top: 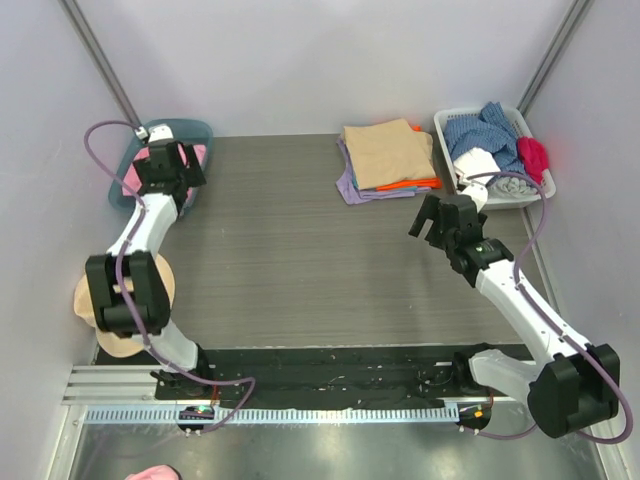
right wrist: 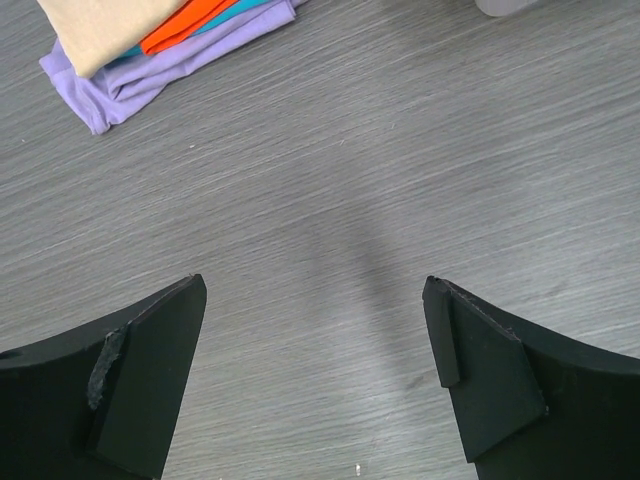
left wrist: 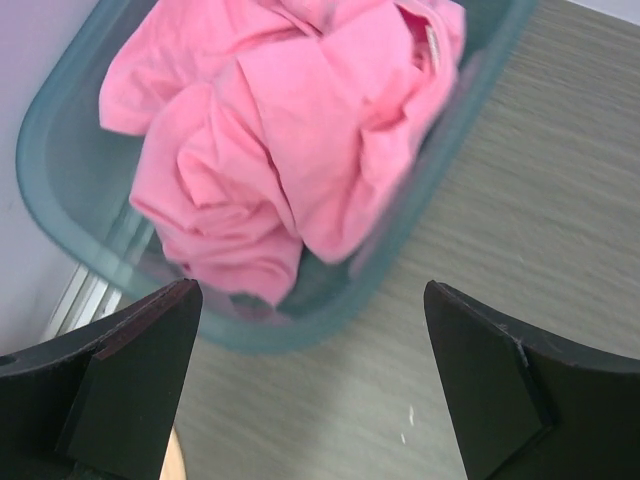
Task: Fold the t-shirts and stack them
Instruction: Grab the tshirt from the pile
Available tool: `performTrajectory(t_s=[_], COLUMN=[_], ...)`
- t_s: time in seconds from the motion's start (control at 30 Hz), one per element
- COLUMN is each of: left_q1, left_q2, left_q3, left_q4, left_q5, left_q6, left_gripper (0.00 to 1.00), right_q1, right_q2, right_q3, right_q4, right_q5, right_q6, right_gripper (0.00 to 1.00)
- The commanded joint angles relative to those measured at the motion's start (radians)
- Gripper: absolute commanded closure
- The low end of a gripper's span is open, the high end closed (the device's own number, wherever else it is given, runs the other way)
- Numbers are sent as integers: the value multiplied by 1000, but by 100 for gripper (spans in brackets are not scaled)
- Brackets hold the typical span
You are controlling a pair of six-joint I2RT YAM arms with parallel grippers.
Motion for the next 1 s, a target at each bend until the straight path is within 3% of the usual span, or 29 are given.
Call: performTrajectory(t_s=[0.0, 0.17, 0.7, 0.9, 0.97], left_q1=[73, 90, 96, 104, 112], left_q2=[125, 259, 485, 538, 558], left_q3=[136, 210, 371, 423, 447], left_q4=[74, 89, 112, 105, 92], left_q5=[73, 96, 84, 42, 44], left_q6=[-8, 6, 43, 60, 41], left_gripper=[0, 0, 5, 15, 38], right_q1=[7, 6, 9, 7, 7], right_q2=[49, 99, 118, 168, 184], right_q3=[47, 65, 15, 45, 62], right_q4=[61, 92, 143, 149, 150], right_q5=[-29, -61, -70, -76, -81], right_q6=[-33, -54, -54, -64, -62], right_gripper=[0, 0, 1, 0, 0])
